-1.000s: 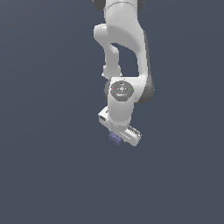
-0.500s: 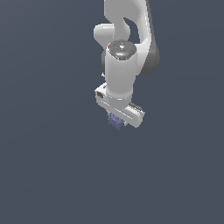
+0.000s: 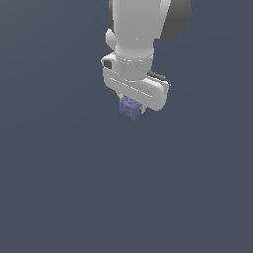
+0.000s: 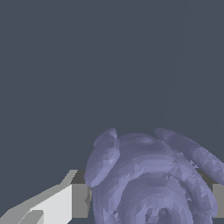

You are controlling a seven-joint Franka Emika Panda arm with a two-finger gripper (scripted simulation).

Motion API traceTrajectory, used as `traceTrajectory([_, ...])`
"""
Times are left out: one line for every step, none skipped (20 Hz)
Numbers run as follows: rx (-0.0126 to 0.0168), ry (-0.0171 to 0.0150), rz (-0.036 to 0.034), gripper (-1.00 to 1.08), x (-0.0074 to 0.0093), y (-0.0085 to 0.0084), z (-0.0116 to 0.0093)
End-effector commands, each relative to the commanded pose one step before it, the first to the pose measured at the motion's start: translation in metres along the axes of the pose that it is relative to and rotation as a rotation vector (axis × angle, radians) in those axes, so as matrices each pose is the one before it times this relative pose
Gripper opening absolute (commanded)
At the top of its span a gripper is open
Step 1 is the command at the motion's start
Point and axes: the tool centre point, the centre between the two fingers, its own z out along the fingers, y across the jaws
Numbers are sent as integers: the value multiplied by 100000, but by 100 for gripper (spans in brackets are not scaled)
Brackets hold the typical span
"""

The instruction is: Pick up the object and move it to a goal position.

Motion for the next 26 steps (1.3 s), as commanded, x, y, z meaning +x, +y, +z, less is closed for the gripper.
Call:
traceTrajectory([-124, 1, 24, -100, -586, 614, -2772])
traceTrajectory([0, 0, 0, -100, -189, 206, -1030])
traceTrajectory([0, 0, 0, -100, -179, 196, -988])
traceTrajectory([0, 0, 0, -100, -170, 185, -940])
traceTrajectory([0, 0, 0, -100, -159, 173, -887])
traceTrajectory([0, 0, 0, -100, -146, 159, -838])
traceTrajectory([0, 0, 0, -100, -131, 144, -786])
traceTrajectory([0, 0, 0, -100, -116, 127, -728])
traceTrajectory([0, 0, 0, -100, -101, 112, -669])
traceTrajectory([-11, 24, -64, -100, -124, 67, -621])
traceTrajectory([0, 0, 0, -100, -81, 90, -560])
traceTrajectory([0, 0, 0, -100, -72, 80, -505])
traceTrajectory([0, 0, 0, -100, -64, 71, -450])
traceTrajectory([0, 0, 0, -100, -55, 61, -396])
traceTrajectory([0, 0, 0, -100, -46, 51, -341])
traceTrajectory([13, -7, -67, -100, -59, 18, -288])
traceTrajectory([0, 0, 0, -100, -28, 32, -232])
traceTrajectory([0, 0, 0, -100, -18, 21, -178])
traceTrajectory([0, 0, 0, -100, -8, 11, -123])
traceTrajectory([0, 0, 0, -100, 2, 1, -69])
traceTrajectory([0, 0, 0, -100, 11, -9, -16])
traceTrajectory([0, 0, 0, -100, 21, -19, 38])
traceTrajectory([0, 0, 0, -100, 30, -29, 92])
traceTrajectory([0, 0, 0, -100, 30, -30, 111])
traceTrajectory([0, 0, 0, -100, 19, -19, 74])
traceTrajectory([0, 0, 0, -100, 7, -7, 27])
